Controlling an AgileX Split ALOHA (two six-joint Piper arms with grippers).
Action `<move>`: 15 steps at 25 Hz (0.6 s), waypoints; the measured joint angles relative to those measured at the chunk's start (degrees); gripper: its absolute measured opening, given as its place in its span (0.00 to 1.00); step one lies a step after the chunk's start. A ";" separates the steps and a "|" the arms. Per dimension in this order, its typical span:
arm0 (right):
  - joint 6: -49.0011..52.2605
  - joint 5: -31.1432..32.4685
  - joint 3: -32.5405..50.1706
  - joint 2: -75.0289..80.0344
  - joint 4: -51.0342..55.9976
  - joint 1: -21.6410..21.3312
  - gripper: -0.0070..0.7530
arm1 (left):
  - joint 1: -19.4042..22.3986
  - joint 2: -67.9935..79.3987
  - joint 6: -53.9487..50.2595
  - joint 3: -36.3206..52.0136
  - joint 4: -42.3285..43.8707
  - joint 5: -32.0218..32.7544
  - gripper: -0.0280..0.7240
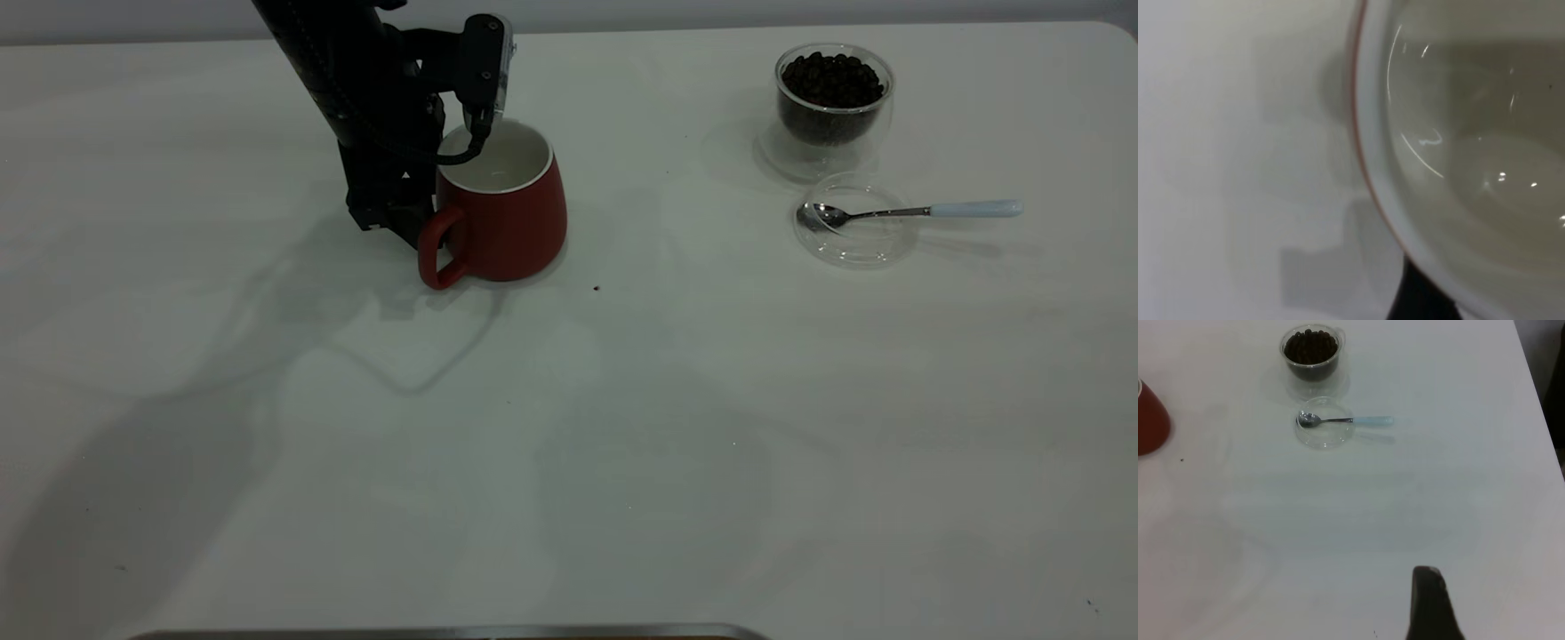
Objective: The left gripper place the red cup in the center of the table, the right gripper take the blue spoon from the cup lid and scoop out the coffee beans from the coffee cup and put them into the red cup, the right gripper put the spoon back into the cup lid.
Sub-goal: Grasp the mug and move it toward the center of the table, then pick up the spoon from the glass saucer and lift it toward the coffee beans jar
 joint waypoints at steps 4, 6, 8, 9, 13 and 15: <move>0.00 0.00 0.00 0.00 0.00 0.00 0.70 | 0.83 -0.54 -5.61 0.00 2.77 2.21 0.82; 0.00 0.00 0.00 0.00 0.00 0.00 0.70 | 1.93 -1.83 -10.21 0.00 6.15 4.42 0.82; 0.00 0.00 0.00 0.00 0.00 0.00 0.70 | 3.56 -4.11 -15.31 0.00 10.51 7.02 0.82; 0.00 0.00 0.00 0.00 0.00 0.00 0.70 | 4.43 -5.20 -17.74 0.00 12.13 8.22 0.82; -0.05 0.00 0.00 0.00 0.00 0.00 0.70 | 7.47 -11.18 -26.10 0.00 15.74 16.10 0.82; -0.05 0.00 0.00 0.00 0.00 0.00 0.70 | 8.60 -15.49 -30.11 0.00 15.94 21.28 0.82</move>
